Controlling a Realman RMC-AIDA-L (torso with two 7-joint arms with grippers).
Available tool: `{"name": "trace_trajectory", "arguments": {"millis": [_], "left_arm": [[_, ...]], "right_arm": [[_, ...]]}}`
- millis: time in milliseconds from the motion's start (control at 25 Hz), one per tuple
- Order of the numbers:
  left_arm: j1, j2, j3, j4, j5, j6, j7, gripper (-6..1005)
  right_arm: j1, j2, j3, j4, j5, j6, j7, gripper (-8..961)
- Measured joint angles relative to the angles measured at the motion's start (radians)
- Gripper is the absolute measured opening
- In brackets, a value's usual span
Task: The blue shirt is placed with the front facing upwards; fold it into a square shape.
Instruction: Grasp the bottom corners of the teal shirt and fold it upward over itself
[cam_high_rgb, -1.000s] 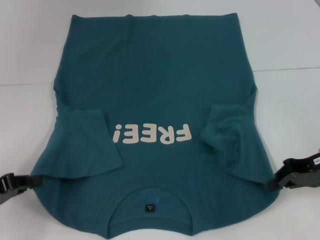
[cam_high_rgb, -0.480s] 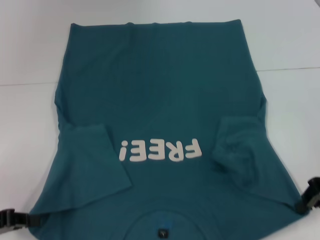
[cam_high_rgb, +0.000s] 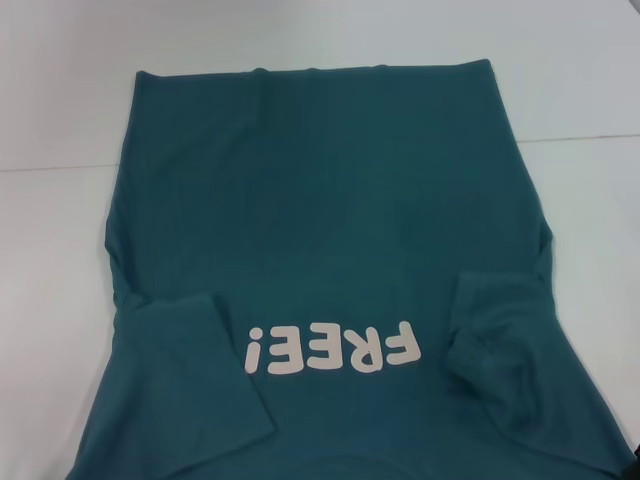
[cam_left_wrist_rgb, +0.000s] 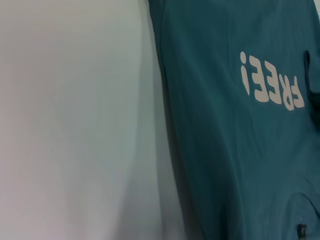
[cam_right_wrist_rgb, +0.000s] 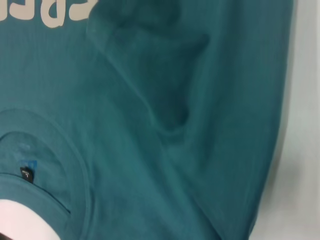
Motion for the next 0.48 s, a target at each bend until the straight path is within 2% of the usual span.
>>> {"name": "trace_trajectory", "arguments": {"millis": [240, 480], "left_arm": [[-0.014, 0.002, -0.009, 0.002, -0.037, 0.02, 0.026, 46], [-0.111, 0.044, -0.023, -0.069, -0.171, -0.032, -0.01, 47]], "right_arm": [[0.005, 0.0, 0.051, -0.011, 0.067, -0.002, -0.043, 35], [0.027, -0.023, 0.134, -0.009, 0.318, 0.076, -0.076, 35]]}}
